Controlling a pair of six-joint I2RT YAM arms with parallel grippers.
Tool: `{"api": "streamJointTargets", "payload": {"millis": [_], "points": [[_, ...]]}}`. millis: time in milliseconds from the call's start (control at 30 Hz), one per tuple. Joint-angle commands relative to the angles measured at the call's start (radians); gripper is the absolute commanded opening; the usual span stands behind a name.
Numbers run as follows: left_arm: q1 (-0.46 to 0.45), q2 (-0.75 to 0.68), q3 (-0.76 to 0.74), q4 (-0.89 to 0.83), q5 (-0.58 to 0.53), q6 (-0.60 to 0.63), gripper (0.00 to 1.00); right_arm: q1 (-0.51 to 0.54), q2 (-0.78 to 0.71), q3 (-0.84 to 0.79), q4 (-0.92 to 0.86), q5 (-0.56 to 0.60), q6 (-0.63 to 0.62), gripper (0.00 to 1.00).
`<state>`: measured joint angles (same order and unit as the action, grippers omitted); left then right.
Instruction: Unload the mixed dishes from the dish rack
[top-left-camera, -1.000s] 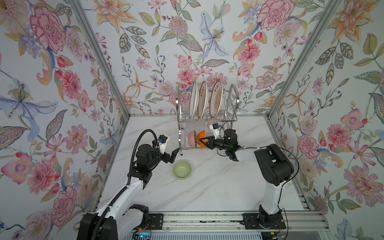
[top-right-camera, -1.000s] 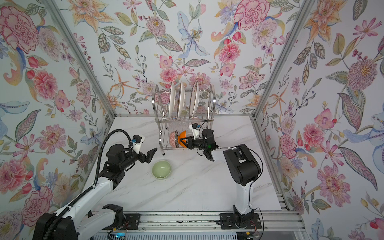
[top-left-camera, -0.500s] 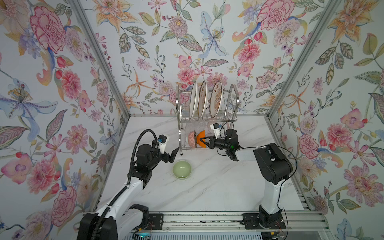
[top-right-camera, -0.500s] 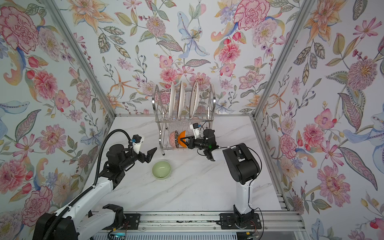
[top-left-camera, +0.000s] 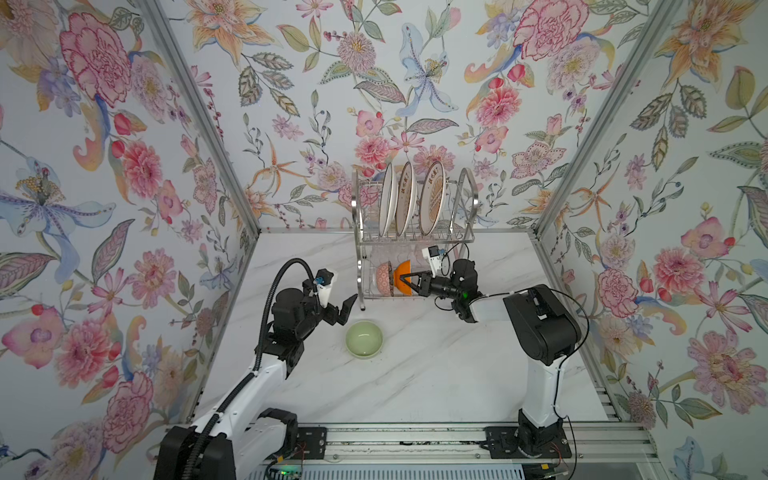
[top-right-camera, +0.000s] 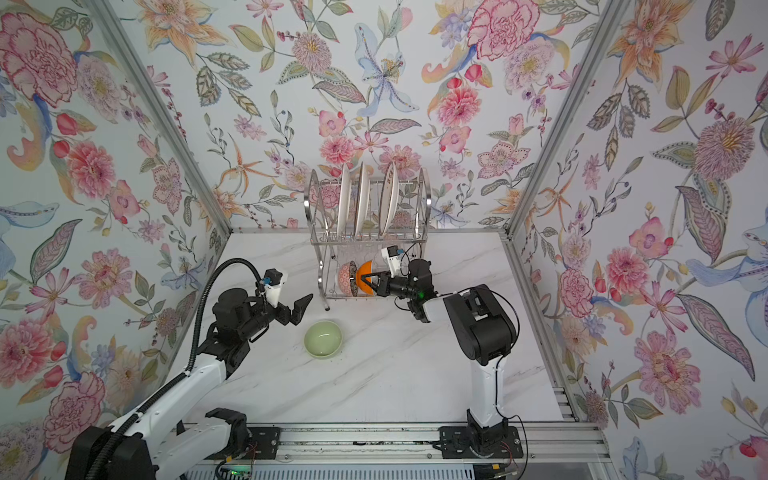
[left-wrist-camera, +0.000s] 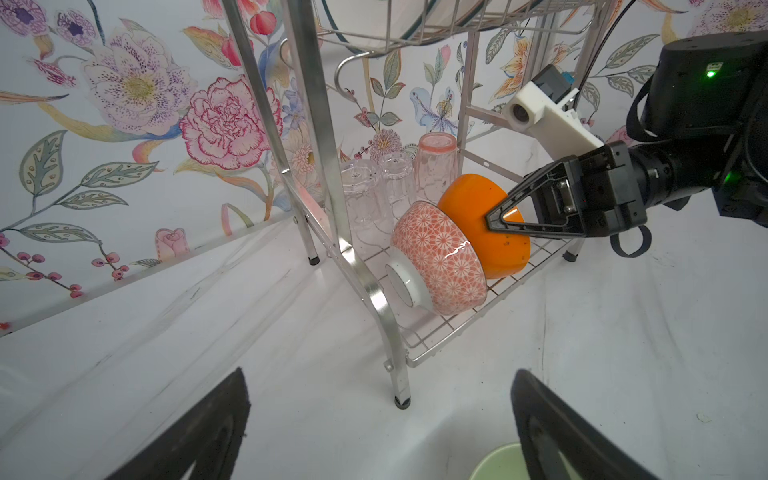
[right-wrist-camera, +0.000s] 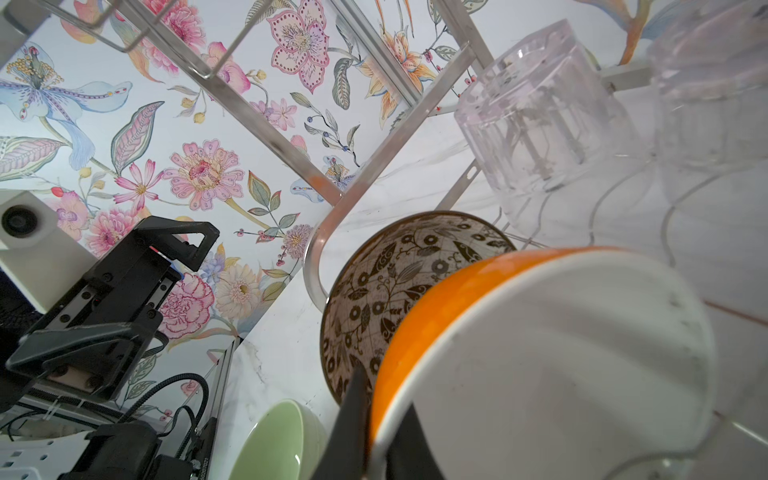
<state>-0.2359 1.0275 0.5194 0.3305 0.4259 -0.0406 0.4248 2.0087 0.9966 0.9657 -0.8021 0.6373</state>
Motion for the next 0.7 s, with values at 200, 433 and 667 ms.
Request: {"api": "streamJointTargets", "payload": {"millis": [200, 433, 667], "points": [[-0.009, -0.028, 0.03, 0.022, -0.043, -0.015, 0.99, -0.019, -0.013, 0.028, 0.182, 0.009, 0.046, 0.0], [-0.01, -0.035, 0.029, 0.018, -0.055, -0.024, 0.99, -0.03, -0.007, 0.015, 0.267, 0.01, 0.103, 0.0], [-0.01, -0.033, 0.028, 0.018, -0.062, -0.032, 0.99, -0.04, -0.007, 0.006, 0.351, 0.009, 0.157, 0.0]]}}
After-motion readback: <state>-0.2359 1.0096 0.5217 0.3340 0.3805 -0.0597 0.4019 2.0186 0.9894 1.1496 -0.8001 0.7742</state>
